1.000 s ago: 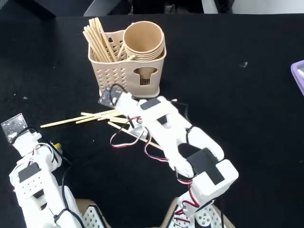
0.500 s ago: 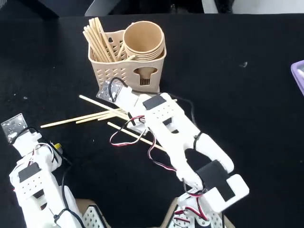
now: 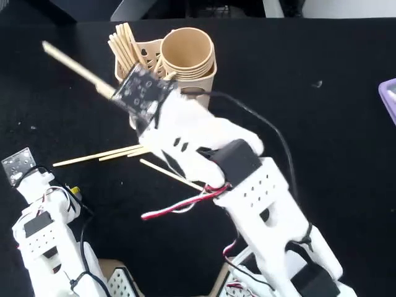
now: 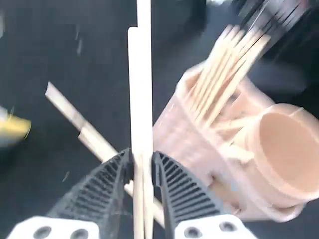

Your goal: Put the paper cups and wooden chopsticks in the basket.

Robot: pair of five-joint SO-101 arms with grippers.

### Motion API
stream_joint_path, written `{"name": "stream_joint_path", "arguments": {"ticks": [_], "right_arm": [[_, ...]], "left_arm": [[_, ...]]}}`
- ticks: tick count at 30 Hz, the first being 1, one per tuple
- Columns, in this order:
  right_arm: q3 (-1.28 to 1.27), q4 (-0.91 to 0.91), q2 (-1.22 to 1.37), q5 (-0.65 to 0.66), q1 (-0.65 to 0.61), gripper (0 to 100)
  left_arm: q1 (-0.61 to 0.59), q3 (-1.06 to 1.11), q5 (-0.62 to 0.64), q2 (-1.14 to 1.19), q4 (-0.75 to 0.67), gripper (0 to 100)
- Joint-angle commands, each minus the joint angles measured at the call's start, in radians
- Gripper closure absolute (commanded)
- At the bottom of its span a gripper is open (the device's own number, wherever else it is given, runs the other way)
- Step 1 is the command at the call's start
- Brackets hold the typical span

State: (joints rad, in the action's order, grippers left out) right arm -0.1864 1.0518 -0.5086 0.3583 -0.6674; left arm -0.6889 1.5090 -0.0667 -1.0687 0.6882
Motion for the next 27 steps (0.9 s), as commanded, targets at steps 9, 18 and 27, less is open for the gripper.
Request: {"name": "stream_joint_path", "arguments": {"ticks": [9, 18, 27], "right_arm": [[0.067, -0.890, 0.174, -0.198, 0.011, 98.7], [0.068, -1.166, 0.390, -0.199, 0.118, 98.8], [-0.073, -1.169, 0.460, -0.199, 0.130, 98.7]], "left_arm": [[0.010, -0.033, 0.003, -0.009, -0.015, 75], [0.010, -0.033, 0.003, -0.009, -0.015, 75], [0.010, -0.033, 0.003, -0.009, -0.015, 75]]}}
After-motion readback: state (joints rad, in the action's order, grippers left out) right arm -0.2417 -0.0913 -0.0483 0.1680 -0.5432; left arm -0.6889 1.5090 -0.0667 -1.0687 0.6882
